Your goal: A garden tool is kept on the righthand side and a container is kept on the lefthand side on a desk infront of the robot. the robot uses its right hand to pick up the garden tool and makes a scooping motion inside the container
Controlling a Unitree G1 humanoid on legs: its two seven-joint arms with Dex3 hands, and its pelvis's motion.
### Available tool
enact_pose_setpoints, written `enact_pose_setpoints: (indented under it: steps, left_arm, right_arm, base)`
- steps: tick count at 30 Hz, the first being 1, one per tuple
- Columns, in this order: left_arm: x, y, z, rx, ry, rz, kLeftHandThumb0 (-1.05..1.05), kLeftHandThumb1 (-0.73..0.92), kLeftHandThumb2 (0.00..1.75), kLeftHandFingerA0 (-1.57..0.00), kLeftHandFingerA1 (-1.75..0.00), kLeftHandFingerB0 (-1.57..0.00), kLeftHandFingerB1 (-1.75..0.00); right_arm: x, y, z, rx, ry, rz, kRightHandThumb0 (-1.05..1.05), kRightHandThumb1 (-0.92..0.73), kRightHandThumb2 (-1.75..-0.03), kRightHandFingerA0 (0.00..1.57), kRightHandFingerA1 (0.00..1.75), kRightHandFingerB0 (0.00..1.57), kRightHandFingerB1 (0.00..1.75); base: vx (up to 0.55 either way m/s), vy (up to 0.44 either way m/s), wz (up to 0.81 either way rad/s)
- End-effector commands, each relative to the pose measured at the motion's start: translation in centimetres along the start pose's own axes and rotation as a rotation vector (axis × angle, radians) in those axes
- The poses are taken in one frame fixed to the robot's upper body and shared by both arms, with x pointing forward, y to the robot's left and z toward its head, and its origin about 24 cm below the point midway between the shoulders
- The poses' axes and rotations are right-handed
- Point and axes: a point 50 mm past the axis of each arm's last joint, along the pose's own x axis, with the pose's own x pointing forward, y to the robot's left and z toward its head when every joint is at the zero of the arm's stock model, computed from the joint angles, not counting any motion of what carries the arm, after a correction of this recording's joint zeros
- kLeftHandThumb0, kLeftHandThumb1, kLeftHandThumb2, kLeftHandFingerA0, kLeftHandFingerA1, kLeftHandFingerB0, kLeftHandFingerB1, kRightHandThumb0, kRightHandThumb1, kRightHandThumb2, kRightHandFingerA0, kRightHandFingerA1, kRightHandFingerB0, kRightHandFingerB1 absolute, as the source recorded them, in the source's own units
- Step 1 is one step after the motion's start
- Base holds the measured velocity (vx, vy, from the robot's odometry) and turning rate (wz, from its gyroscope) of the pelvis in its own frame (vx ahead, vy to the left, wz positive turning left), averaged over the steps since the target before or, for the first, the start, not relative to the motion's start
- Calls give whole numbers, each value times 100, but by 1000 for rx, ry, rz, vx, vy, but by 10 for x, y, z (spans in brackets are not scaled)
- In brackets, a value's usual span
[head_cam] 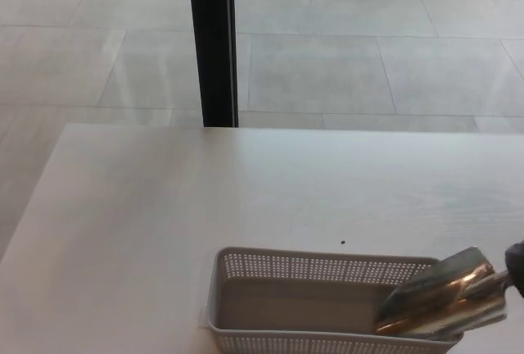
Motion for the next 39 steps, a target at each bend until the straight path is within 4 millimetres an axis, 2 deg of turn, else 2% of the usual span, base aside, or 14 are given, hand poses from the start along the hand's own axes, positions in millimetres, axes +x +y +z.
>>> enact_pose_setpoints:
  steps: [1,6,9,13,15,16,17,18,20,30,33,36,38,39]
  left_arm:
    - [-1,3,0,3,3,7,-73,4,107,-89,-102,-81,-93]
    - [-1,3,0,23,5,5,-76,5,105,-89,-101,-82,-93]
    - [-1,3,0,7,0,6,-73,3,106,-93,-102,-84,-94]
    - [-2,3,0,26,-22,-1,-73,5,108,-106,-108,-90,-97]
    - [-1,3,1,-8,-15,-10,-73,-2,106,-95,-103,-86,-95]
    - [-1,3,0,3,-1,1,-72,1,105,-91,-102,-84,-94]
    - [-1,3,0,4,0,2,-72,1,105,-91,-102,-84,-94]
    - [-1,2,0,7,1,6,-75,2,105,-92,-104,-84,-94]
    - [-1,2,0,6,-1,0,-75,4,105,-89,-102,-82,-93]
    - [-1,-2,-5,22,7,-7,-75,2,107,-96,-101,-84,-93]
    - [-1,-2,-7,-36,7,-4,-71,-2,106,-94,-103,-84,-94]
    - [0,-4,-7,-42,10,-10,-73,-3,107,-93,-104,-83,-95]
    - [0,-6,-8,-40,13,-8,-72,1,105,-90,-103,-81,-94]
    - [0,-5,-8,-37,12,-9,-74,1,105,-91,-104,-83,-95]
  right_arm:
    - [1,12,16,-52,-13,67,-20,-51,-85,85,175,77,134]
    - [3,23,28,-106,-40,120,-26,-56,-91,92,170,92,69]
    - [4,28,35,-129,-53,158,-29,-60,-84,92,169,84,64]
    - [5,34,43,-118,-56,187,-31,-65,-77,89,175,87,80]
    - [6,44,50,-97,-60,209,-32,-60,-90,88,175,76,123]
    - [7,47,53,-91,-54,222,-31,-61,-93,90,175,80,90]
    - [8,48,54,-90,-52,224,-31,-61,-93,90,175,80,90]
    - [8,52,57,-79,-59,217,-32,-58,-96,88,175,68,130]
    - [12,65,71,3,-49,221,-32,-55,-97,87,175,70,147]
    - [25,97,124,143,-86,265,-28,-53,-88,87,175,74,141]
    - [35,97,139,156,-109,231,-33,-62,-80,88,175,80,93]
    - [42,94,146,178,-100,202,-32,-58,-86,87,175,79,108]
    - [47,90,149,232,-77,144,-32,-57,-85,90,175,85,90]
    - [48,89,149,246,-63,127,-32,-55,-92,90,175,80,118]
  base:
    - [0,0,0]
    - [0,0,0]
    - [0,0,0]
    - [0,0,0]
    - [0,0,0]
    - [0,0,0]
    - [0,0,0]
    - [0,0,0]
    - [0,0,0]
    - [0,0,0]
    - [0,0,0]
    - [0,0,0]
    - [0,0,0]
    - [0,0,7]
